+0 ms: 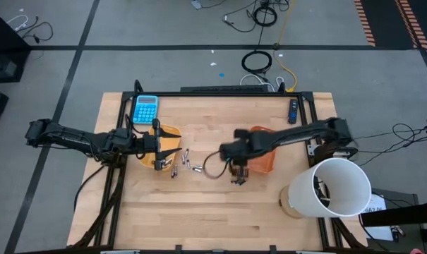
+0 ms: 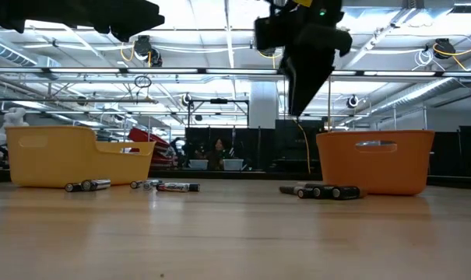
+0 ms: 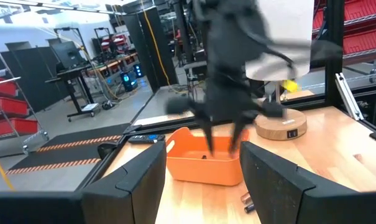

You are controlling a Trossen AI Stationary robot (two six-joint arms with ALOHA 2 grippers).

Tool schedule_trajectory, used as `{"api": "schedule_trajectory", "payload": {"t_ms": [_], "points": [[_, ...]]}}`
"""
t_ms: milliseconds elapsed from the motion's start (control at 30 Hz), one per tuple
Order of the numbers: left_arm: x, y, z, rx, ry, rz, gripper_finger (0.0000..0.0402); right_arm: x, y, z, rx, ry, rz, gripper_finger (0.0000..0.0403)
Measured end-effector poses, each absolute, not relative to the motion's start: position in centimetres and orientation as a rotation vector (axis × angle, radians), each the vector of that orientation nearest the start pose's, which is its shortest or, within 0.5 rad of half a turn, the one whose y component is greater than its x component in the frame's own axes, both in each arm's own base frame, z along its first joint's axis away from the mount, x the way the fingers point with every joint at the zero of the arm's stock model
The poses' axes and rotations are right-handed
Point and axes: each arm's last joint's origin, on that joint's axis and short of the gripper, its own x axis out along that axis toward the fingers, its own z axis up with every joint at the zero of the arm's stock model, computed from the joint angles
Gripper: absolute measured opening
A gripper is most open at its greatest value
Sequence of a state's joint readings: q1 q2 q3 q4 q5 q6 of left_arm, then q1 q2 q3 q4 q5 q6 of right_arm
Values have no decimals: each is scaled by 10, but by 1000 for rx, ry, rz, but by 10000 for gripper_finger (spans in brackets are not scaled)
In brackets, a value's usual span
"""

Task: Sort batteries
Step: Put the black battery into the orange bin

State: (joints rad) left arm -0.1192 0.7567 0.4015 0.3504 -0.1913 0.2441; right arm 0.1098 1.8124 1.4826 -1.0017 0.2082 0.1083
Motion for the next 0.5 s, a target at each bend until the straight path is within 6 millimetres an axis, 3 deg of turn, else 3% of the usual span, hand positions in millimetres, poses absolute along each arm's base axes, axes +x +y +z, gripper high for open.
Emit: {"api": "schedule_trajectory", "payload": {"t_ms": [133,267,500], "points": [[174,-15,255,244,14,71,215,380,50,226,-130,1347,-49,148],[174,-15,255,244,15,71,215,398,54,211,-89,1377,0,164],[174,-15,254,249,27,70,215,408,53,173,-78,1495,58,173]]}}
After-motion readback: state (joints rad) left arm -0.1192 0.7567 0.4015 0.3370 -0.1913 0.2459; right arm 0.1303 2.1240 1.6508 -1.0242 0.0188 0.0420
